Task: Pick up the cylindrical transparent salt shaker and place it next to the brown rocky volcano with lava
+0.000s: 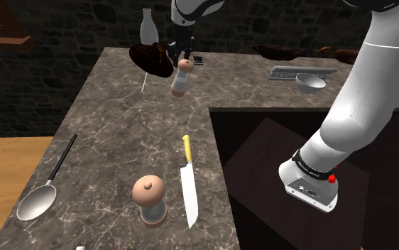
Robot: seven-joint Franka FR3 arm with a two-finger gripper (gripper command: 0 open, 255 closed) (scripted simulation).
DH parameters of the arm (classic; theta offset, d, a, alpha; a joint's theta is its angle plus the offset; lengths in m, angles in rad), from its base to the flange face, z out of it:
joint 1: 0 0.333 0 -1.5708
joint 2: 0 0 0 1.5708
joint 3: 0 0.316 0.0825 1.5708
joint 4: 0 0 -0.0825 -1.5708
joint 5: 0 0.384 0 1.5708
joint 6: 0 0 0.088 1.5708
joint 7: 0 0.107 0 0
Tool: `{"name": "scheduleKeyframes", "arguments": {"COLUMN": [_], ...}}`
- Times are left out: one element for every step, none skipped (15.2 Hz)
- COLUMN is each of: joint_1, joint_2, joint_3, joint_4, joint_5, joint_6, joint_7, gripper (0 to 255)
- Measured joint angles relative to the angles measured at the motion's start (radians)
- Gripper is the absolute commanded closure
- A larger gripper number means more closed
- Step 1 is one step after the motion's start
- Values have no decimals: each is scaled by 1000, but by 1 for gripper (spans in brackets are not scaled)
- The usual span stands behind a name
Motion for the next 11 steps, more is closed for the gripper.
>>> {"name": "scheduleKeyframes", "arguments": {"joint_1": [0, 0, 0, 0, 0, 0, 0, 0, 0, 0, 0], "joint_2": [0, 1, 1, 1, 1, 1, 1, 1, 1, 1, 1], "joint_3": [0, 0, 0, 0, 0, 0, 0, 0, 0, 0, 0], "joint_4": [-1, -1, -1, -1, -1, -1, -1, -1, -1, -1, -1], "joint_5": [0, 0, 0, 0, 0, 0, 0, 0, 0, 0, 0], "joint_6": [1, 2, 2, 2, 2, 2, 3, 3, 3, 3, 3], "joint_7": [0, 0, 0, 0, 0, 0, 0, 0, 0, 0, 0], "gripper": [255, 255, 255, 255, 0, 0, 0, 0, 0, 0, 0]}}
